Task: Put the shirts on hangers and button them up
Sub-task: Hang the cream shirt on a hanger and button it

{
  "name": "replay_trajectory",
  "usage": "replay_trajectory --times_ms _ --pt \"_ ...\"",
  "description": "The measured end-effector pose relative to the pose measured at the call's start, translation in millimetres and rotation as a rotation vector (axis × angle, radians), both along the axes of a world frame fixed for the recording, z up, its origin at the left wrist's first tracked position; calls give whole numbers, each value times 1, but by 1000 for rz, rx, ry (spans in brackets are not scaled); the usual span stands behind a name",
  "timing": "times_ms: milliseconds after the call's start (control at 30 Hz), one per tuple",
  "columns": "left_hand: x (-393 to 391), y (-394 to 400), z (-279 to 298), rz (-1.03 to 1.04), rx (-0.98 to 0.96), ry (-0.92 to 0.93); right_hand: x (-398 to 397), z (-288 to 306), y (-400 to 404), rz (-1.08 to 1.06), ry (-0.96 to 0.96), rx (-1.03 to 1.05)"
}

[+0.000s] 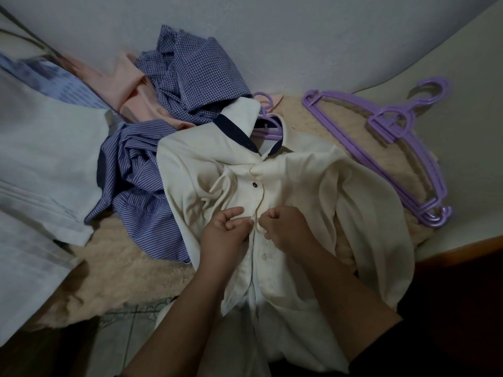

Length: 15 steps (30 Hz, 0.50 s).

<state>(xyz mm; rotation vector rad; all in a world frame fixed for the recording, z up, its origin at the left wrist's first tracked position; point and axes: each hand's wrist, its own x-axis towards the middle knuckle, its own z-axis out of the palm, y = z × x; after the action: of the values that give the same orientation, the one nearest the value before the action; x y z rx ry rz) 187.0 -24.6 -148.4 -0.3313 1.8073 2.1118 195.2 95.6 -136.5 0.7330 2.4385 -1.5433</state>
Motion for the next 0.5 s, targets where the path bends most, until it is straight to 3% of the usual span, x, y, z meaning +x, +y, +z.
replay_trajectory --times_ms 267,500 --pt "-4 -2 -9 -35 -66 17 1 -3 11 -42 -42 -311" --pt "-5 0 -10 -89 -48 65 13 -12 1 -48 169 -184"
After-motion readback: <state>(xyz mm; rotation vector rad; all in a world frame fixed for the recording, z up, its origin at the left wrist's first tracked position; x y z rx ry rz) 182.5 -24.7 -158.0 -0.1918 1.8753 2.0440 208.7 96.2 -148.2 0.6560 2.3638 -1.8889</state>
